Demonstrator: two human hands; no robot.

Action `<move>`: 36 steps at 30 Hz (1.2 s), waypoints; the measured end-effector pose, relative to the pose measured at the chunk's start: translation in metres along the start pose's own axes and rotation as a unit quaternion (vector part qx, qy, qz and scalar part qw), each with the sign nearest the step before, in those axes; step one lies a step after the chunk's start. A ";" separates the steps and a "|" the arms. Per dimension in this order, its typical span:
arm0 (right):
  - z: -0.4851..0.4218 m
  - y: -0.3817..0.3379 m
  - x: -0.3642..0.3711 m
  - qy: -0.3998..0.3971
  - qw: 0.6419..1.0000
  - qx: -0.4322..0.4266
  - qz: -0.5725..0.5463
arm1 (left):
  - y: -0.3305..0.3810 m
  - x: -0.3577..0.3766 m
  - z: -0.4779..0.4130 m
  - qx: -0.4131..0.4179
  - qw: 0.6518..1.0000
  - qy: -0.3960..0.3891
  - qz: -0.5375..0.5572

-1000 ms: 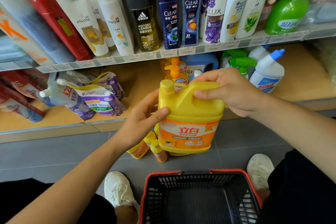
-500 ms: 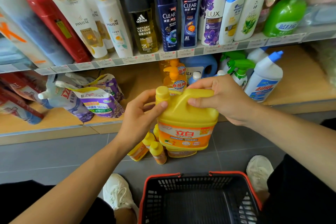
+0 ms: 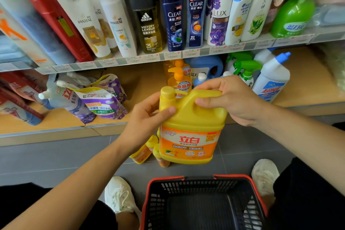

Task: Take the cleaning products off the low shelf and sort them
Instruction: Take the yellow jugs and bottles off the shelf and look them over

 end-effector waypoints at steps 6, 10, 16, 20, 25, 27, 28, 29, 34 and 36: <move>-0.002 -0.007 -0.025 0.060 0.996 -0.003 -0.059 | -0.046 -0.001 0.014 -0.136 0.981 -0.116 -0.068; -0.002 -0.011 -0.042 0.105 0.988 -0.006 -0.112 | -0.059 -0.012 0.018 -0.177 0.982 -0.057 0.022; -0.008 0.013 -0.067 0.180 0.967 0.043 -0.178 | -0.058 -0.008 0.015 -0.172 0.971 -0.028 0.166; -0.013 0.026 -0.072 0.209 0.953 0.060 -0.212 | -0.057 -0.008 0.013 -0.163 0.961 0.019 0.221; -0.018 0.041 -0.071 0.219 0.955 0.075 -0.188 | -0.045 -0.020 0.007 -0.122 0.965 0.078 0.219; -0.018 0.058 -0.069 0.240 0.950 0.115 -0.163 | -0.036 -0.034 0.002 -0.096 0.974 0.128 0.157; -0.018 0.069 -0.064 0.239 0.948 0.141 -0.156 | -0.031 -0.041 0.000 -0.083 0.977 0.149 0.127; -0.017 0.080 -0.055 0.230 0.946 0.169 -0.156 | -0.024 -0.047 -0.002 -0.070 0.980 0.163 0.095; -0.002 0.118 -0.021 0.199 0.938 0.272 -0.086 | 0.003 -0.065 -0.002 -0.039 0.981 0.169 -0.087; 0.000 0.108 -0.025 0.233 0.950 0.206 0.014 | 0.010 -0.063 -0.001 -0.021 0.977 0.150 -0.152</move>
Point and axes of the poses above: each hand's wrist, its own z-axis away from the middle knuckle, its own x-axis out of the palm, y = z × x, the point moved 8 cm from there along -z, towards the middle knuckle, and after that the axes turned 7 degrees about x, right-handed, at the moved point
